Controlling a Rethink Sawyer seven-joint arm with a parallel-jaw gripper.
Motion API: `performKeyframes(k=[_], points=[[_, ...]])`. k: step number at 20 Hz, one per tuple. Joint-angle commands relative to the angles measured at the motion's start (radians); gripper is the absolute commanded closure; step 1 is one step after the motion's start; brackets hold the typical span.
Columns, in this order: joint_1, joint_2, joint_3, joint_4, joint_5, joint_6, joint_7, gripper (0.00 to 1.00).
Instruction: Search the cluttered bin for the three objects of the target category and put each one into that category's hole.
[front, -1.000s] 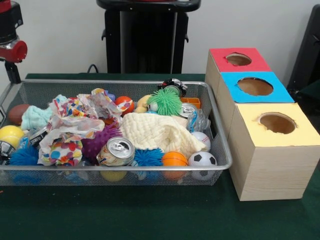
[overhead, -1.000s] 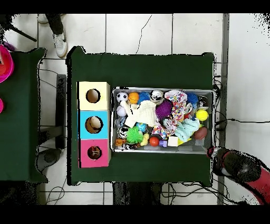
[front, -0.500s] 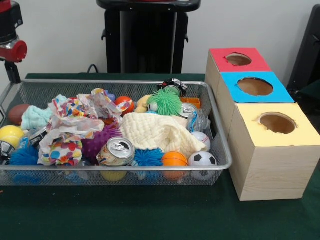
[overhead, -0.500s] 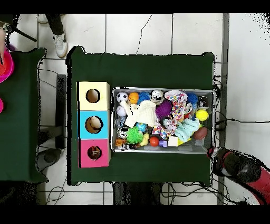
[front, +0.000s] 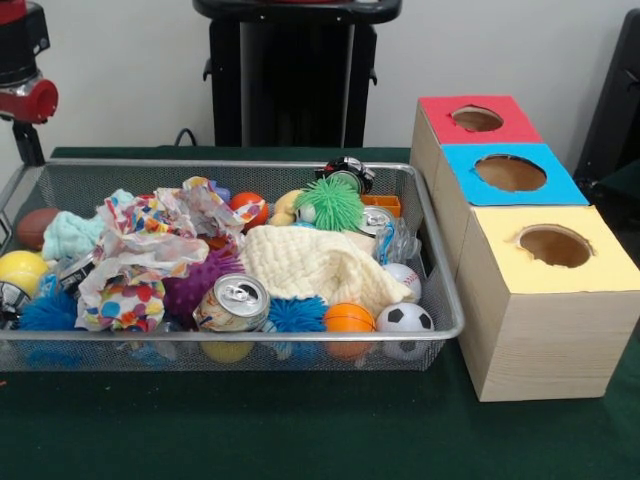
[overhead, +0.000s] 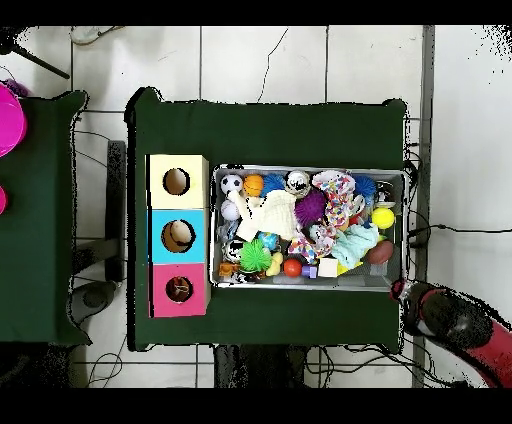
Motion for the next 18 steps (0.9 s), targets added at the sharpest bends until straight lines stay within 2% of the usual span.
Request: performKeyframes(k=[1,5,10,16,18], points=[[0.045,-0.017,-0.024,0.158,-0.022,-0.076,0.148,1.0],[0.07,-0.072,-0.032,0.197,0.013,-0.07,0.168,1.0],[0.133,-0.178,-0.016,0.231,0.061,-0.053,0.184,1.0],[0.248,-0.226,-0.042,0.233,0.161,0.018,0.251,1.0],[0.304,-0.24,-0.083,0.237,0.183,0.017,0.286,1.0]])
